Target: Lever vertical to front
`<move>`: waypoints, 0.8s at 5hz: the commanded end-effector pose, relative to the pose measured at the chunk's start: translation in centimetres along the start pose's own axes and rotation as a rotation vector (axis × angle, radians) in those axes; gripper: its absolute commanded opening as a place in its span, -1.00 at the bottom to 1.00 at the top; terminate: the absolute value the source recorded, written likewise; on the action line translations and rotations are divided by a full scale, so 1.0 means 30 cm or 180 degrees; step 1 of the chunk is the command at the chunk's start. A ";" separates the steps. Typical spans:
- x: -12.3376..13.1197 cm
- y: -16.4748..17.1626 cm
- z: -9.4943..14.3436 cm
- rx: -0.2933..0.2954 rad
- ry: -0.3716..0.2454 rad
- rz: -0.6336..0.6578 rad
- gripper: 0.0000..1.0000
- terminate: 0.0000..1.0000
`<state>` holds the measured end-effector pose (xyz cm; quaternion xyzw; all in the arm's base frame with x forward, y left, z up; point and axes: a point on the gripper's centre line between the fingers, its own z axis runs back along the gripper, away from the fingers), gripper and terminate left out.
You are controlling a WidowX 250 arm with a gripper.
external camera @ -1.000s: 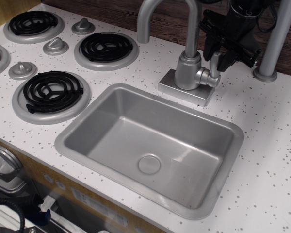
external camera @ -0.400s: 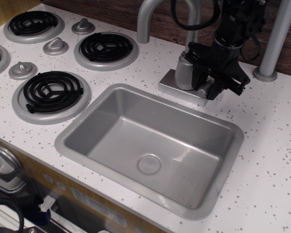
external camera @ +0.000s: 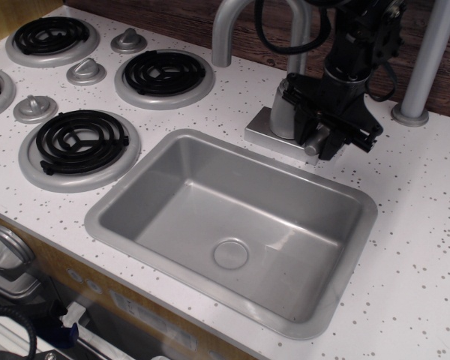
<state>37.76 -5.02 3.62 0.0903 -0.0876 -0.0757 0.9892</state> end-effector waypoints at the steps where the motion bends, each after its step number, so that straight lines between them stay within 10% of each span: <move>1: 0.004 0.030 0.100 0.0133 -0.0067 0.0192 1.00 -1.00; 3: -0.052 0.023 0.151 0.0243 0.0038 0.0371 1.00 -1.00; 4: -0.068 0.013 0.158 0.0239 0.0010 0.0414 1.00 1.00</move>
